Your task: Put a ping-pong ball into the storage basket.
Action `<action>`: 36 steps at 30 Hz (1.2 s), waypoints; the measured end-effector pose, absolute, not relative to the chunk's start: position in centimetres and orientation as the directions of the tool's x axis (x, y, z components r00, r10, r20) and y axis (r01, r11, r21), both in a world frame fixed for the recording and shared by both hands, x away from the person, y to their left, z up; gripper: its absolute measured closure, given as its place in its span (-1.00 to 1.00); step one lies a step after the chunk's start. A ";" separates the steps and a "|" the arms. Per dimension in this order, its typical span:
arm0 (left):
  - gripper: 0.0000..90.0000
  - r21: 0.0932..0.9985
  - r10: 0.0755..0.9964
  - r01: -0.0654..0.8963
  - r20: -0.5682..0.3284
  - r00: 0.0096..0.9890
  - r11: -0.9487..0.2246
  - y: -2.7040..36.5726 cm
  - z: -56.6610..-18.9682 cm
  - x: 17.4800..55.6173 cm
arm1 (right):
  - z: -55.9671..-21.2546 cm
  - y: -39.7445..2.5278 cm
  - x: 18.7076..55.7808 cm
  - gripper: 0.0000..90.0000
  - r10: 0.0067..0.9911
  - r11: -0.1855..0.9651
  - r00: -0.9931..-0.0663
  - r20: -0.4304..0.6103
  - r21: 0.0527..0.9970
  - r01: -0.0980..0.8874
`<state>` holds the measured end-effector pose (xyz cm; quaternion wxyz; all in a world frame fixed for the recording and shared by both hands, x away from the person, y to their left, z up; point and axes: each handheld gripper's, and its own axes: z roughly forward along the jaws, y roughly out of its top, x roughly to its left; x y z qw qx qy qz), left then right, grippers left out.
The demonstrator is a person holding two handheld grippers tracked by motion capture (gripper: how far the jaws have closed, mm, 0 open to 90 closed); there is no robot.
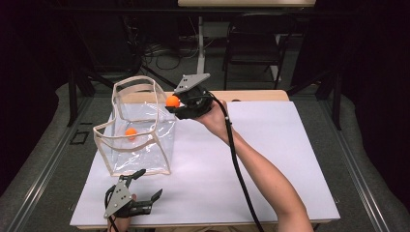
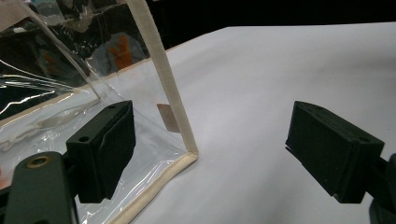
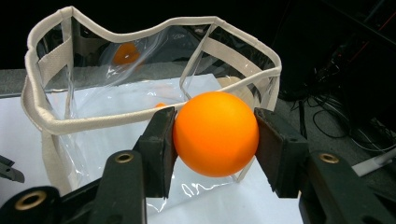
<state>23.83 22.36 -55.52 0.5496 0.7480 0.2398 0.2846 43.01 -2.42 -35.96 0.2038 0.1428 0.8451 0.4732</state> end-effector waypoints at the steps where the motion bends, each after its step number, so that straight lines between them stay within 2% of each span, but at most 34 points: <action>1: -0.65 0.959 0.671 0.046 0.162 0.723 -0.281 22.4 -55.5 23.8 | -35.9 -2.4 43.0 0.13 0.435 0.512 -0.876 -0.210 0.857 0.049; 36: -0.65 0.959 0.673 0.046 0.161 0.722 -0.280 22.4 -55.5 23.8 | -35.2 -0.9 42.8 0.13 0.422 0.503 -0.877 -0.231 0.864 0.014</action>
